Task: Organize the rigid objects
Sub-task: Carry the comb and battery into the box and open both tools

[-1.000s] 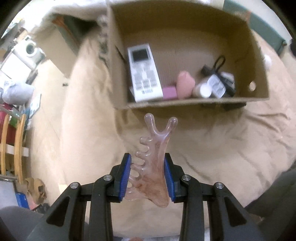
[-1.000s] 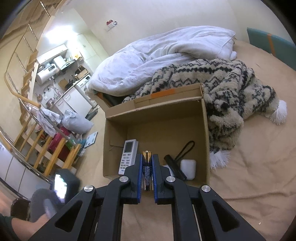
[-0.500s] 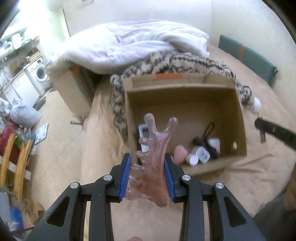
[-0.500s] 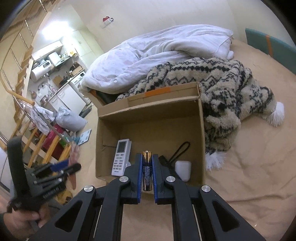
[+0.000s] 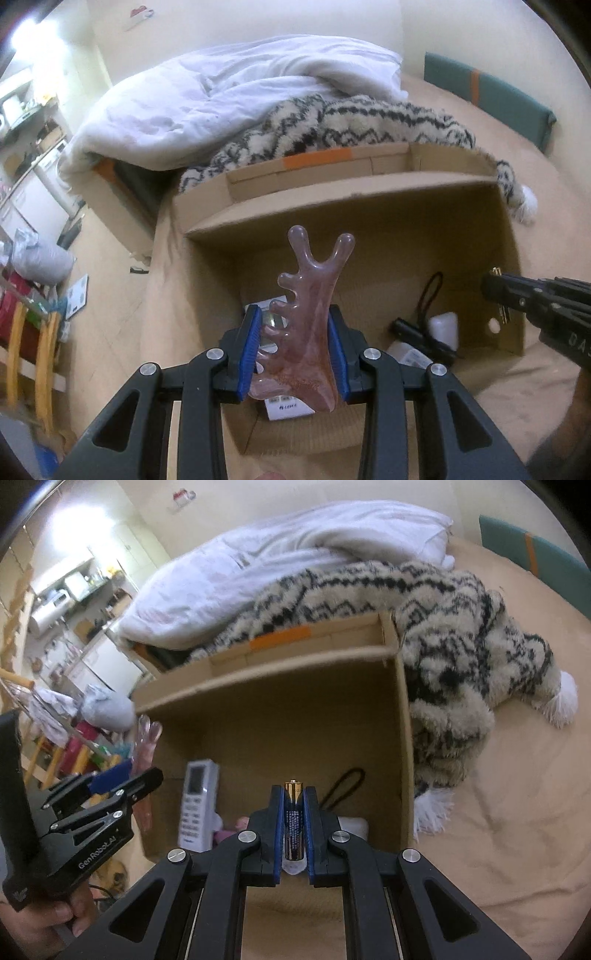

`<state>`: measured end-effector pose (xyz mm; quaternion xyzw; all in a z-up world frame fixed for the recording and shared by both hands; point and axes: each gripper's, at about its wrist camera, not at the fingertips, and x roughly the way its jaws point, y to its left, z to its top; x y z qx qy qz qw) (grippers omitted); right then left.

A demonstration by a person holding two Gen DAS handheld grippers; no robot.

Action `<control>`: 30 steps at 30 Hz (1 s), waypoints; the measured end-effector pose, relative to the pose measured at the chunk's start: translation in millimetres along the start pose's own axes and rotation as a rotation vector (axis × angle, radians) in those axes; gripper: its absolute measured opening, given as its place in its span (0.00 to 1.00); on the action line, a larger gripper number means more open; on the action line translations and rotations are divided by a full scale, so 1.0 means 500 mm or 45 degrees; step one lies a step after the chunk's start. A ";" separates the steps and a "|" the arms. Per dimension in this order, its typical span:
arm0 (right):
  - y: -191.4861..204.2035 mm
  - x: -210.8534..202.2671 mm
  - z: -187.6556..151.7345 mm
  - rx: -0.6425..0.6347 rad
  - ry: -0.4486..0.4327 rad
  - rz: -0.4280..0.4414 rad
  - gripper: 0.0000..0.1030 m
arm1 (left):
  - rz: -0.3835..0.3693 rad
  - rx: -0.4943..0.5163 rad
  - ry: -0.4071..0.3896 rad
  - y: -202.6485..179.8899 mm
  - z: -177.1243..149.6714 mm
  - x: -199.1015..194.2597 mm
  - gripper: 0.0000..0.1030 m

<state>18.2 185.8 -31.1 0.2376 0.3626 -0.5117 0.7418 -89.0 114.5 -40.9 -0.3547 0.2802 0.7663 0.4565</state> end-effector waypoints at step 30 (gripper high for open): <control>-0.017 0.056 -0.044 0.225 0.147 -0.126 0.12 | 0.080 -0.064 0.174 0.000 -0.053 0.133 0.31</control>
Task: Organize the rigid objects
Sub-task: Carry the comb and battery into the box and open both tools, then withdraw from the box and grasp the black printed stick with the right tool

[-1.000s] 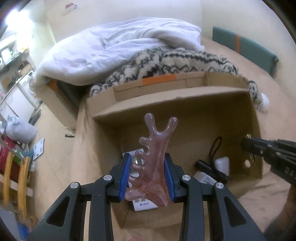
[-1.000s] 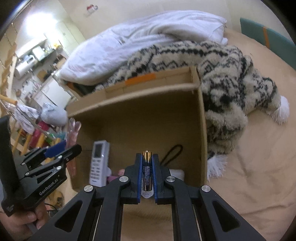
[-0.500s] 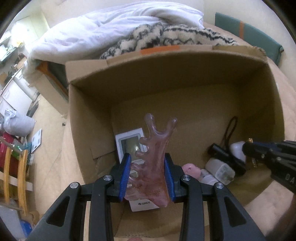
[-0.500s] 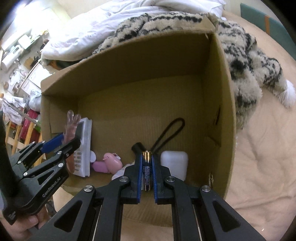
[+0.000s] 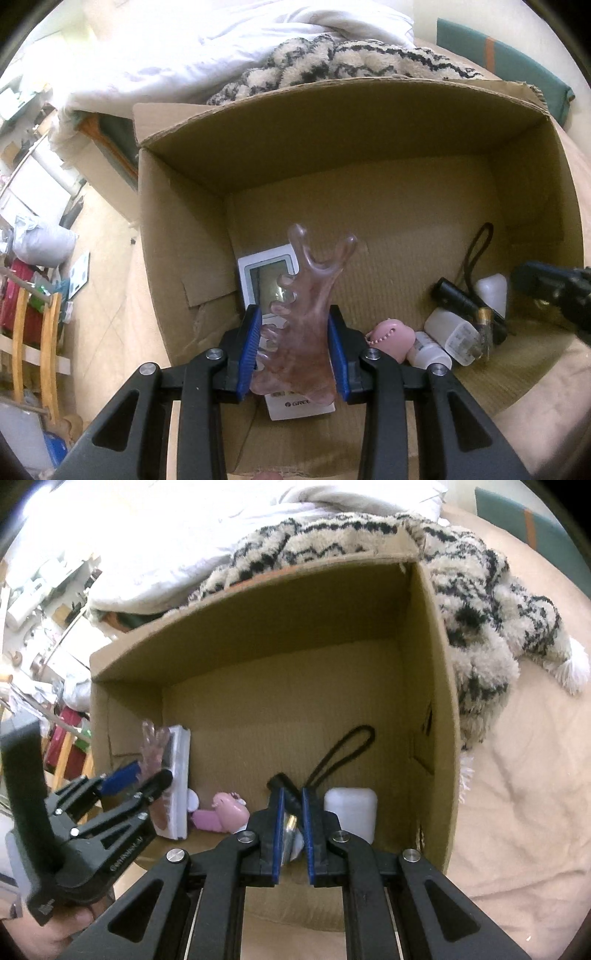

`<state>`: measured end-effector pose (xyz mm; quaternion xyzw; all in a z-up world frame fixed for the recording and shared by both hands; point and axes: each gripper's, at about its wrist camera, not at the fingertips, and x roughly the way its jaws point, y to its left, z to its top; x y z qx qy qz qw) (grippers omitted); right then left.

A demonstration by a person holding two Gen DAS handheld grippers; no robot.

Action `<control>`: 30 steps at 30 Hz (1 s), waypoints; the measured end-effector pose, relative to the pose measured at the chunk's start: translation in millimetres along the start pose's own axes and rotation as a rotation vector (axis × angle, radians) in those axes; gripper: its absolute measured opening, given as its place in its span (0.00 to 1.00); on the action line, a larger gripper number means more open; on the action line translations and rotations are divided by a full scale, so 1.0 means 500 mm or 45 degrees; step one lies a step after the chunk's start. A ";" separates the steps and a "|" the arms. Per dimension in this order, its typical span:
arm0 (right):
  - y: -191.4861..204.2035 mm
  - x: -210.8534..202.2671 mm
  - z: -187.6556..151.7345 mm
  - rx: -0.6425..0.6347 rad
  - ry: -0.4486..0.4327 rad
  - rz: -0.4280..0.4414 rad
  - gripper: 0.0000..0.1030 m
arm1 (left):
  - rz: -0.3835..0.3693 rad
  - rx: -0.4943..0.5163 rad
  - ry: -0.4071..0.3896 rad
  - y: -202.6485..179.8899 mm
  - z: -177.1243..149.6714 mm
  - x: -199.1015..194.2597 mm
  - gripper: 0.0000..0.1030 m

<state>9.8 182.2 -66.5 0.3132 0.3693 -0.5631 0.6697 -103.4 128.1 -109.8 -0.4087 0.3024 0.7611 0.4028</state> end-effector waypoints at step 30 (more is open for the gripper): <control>0.005 -0.121 0.019 0.132 -0.290 0.001 1.00 | -0.033 -0.084 -0.134 0.022 -0.043 -0.212 0.82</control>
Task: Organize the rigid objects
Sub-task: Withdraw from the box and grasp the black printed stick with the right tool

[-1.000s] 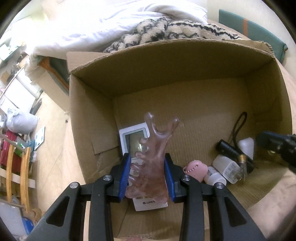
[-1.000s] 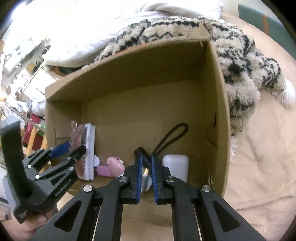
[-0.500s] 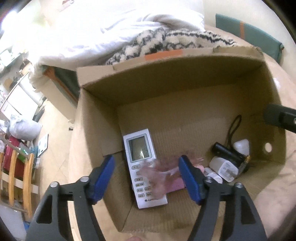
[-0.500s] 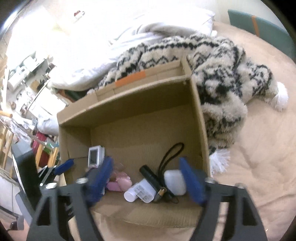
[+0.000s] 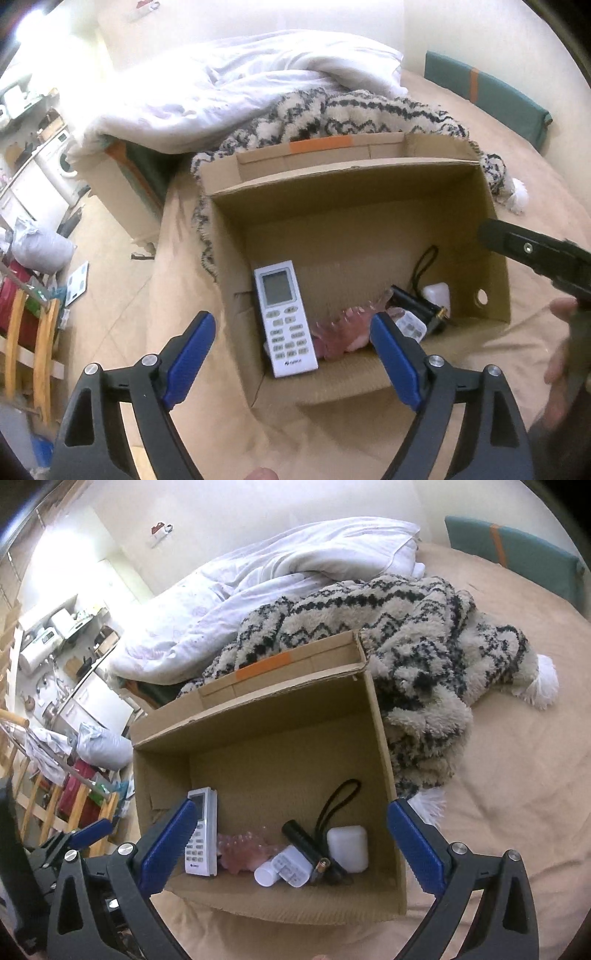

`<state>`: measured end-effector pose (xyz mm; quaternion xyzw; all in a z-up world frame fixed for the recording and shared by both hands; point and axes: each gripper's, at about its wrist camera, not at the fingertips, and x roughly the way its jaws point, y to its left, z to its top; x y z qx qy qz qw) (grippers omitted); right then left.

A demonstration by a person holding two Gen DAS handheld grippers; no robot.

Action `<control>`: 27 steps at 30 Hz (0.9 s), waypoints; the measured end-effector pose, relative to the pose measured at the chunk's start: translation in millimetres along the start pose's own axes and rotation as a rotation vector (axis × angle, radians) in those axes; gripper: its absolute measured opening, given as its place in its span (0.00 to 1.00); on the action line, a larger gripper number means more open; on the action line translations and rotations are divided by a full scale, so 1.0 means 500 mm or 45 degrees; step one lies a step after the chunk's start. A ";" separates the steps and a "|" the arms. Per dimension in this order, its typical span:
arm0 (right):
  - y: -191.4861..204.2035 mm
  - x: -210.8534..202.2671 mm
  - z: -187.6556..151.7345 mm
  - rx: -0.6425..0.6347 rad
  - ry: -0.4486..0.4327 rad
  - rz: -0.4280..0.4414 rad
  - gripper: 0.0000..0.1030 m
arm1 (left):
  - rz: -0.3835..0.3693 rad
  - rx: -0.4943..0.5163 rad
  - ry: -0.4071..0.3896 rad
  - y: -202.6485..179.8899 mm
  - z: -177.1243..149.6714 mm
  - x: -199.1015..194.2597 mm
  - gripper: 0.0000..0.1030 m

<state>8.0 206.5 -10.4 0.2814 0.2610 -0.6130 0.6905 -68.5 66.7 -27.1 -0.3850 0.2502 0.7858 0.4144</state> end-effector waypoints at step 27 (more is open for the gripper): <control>-0.087 -0.055 -0.108 0.039 0.162 -0.217 1.00 | 0.036 -0.316 -0.015 0.100 -0.087 -0.012 0.88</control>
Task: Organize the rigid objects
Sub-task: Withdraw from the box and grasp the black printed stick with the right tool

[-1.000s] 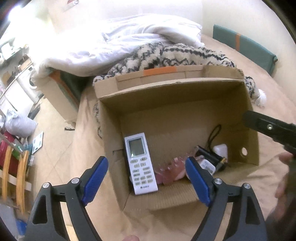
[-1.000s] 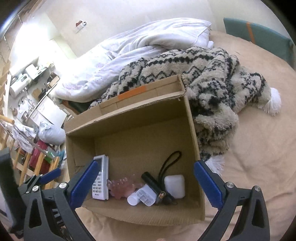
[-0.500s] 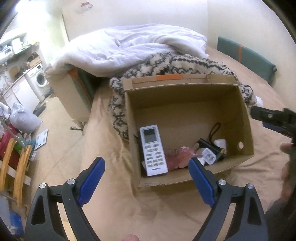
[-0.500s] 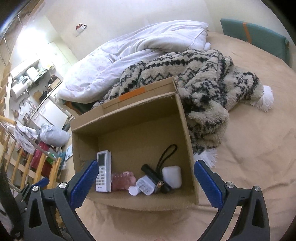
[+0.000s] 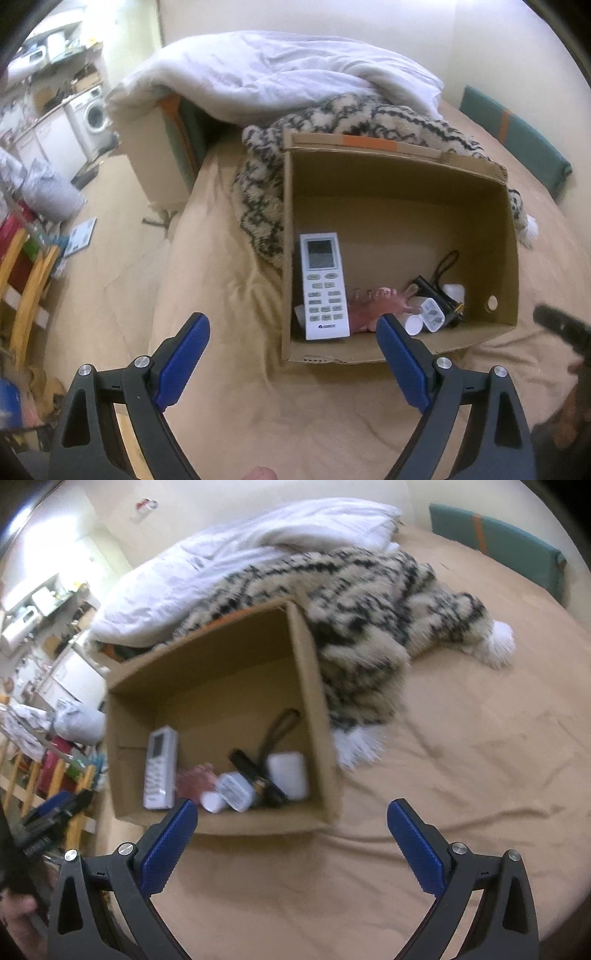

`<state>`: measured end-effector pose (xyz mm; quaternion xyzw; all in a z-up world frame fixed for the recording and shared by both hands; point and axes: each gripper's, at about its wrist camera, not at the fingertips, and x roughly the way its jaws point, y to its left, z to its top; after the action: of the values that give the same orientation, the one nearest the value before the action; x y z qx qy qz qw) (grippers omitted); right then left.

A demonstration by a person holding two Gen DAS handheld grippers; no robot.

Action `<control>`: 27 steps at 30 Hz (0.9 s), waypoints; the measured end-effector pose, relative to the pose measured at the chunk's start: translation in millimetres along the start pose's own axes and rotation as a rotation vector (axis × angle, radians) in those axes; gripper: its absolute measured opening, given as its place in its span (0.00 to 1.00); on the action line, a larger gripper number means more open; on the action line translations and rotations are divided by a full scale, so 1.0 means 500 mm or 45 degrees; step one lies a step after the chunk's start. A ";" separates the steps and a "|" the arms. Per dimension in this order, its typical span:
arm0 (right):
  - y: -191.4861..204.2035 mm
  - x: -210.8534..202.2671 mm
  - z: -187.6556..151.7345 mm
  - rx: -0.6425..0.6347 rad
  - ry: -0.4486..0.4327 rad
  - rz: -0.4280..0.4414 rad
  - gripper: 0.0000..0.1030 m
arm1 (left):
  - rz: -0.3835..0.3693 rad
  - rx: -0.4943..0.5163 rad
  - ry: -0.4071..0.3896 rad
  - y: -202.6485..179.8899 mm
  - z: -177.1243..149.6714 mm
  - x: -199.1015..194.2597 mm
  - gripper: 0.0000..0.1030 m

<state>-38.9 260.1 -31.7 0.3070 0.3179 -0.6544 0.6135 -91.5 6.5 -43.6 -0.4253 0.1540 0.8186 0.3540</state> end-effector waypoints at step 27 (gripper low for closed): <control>0.043 0.264 -0.023 -0.159 0.331 -0.230 0.98 | 0.007 -0.079 0.026 0.013 0.007 -0.002 0.88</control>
<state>-24.9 188.0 -144.1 0.3204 0.4608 -0.6409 0.5237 -97.5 3.4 -41.0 -0.4441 0.1333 0.8196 0.3366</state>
